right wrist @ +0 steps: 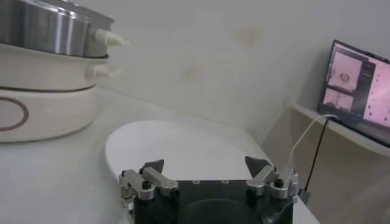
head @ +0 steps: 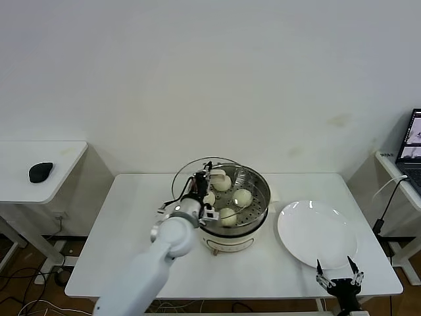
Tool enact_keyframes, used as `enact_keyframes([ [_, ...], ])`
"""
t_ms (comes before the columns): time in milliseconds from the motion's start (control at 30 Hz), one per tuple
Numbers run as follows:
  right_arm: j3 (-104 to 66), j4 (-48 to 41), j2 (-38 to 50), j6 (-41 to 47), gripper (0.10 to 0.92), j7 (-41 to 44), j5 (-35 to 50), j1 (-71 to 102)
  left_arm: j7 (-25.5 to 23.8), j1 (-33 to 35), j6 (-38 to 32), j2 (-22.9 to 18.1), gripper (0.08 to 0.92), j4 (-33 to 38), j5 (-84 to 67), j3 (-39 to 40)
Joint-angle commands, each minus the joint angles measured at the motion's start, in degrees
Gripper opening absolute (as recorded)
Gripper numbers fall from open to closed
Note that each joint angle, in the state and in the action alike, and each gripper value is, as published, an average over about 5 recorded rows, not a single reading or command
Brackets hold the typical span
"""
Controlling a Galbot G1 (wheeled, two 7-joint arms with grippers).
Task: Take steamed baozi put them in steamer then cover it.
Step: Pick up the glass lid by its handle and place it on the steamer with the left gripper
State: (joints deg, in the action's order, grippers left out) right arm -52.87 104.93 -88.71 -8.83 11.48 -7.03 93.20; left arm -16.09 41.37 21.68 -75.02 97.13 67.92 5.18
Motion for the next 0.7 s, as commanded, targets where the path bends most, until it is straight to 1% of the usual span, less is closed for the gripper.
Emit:
enact_keyframes([
  [33,0.2,-0.6,0.0,-0.2,0.823,0.0,-0.2,-0.2,-1.0,-2.4,1.5,-8.6,0.155,-7.4,6.1,1.7],
  [333,0.4,-1.1,0.2,-0.3,0.823,-0.1,0.3,-0.4,-0.7,-1.6,1.0,-9.9,0.155,-7.9,7.6,1.2],
  [700,0.5,-1.3,0.2,-0.4,0.823,0.0,0.3,-0.4,-0.5,-0.1,0.4,-10.0,0.155,-7.5,8.3,0.1],
])
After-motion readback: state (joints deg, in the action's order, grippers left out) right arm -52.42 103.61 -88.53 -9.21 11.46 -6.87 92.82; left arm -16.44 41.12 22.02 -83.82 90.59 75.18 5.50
